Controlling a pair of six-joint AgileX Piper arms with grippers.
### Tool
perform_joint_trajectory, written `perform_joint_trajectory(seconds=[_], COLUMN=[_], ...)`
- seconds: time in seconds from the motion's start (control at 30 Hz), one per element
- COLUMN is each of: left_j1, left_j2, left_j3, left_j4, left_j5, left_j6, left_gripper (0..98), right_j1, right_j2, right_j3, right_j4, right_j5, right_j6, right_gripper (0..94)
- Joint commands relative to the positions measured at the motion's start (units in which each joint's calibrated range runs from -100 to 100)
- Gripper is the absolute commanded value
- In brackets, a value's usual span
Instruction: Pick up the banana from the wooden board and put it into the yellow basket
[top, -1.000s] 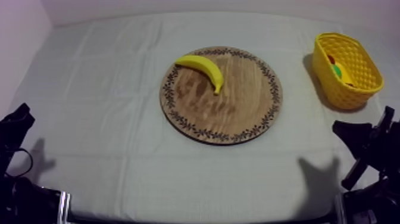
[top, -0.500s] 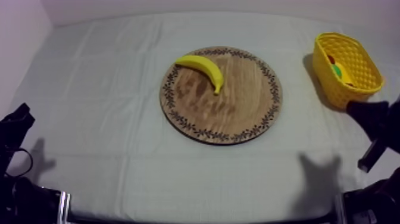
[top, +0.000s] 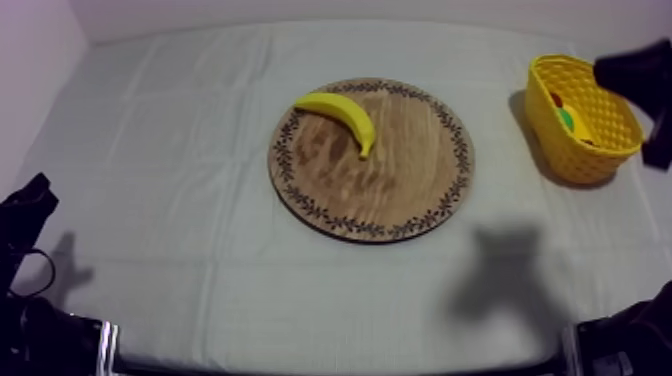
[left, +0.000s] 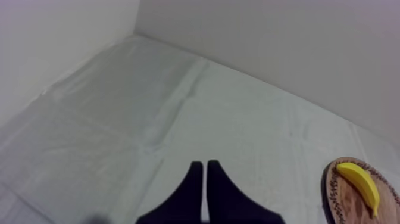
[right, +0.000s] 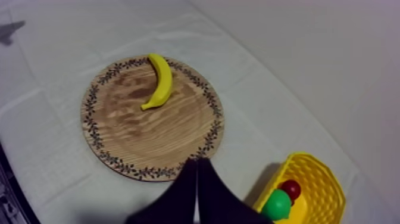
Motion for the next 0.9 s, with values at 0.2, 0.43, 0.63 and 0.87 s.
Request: perform_joint_trajectory(seconds=[0.2,0.43,0.63,0.87], left_j1=[0.0,0.0,0.0,0.0], left_j2=[0.0,0.0,0.0,0.0], left_j3=[0.0,0.0,0.0,0.0], left_j4=[-0.01,-0.01,-0.01,-0.01], left_j5=[0.0,0.0,0.0,0.0], left_j6=[0.0,0.0,0.0,0.0], left_gripper=[0.1,0.1,0.1,0.1], right_j1=[-2.4,-8.3,-12.4,-13.8], right_j2=[25.6,41.2,52.5,63.0], right_j3=[-27.4,-43.7,-54.6,-62.2], right_j4=[0.9,4.7,5.9,6.2], right_j5=[12.0,19.4,26.1,30.2], right_j6=[0.5,-0.5,-1.5,-2.2], right_gripper=[0.7,0.7,0.7,1.2])
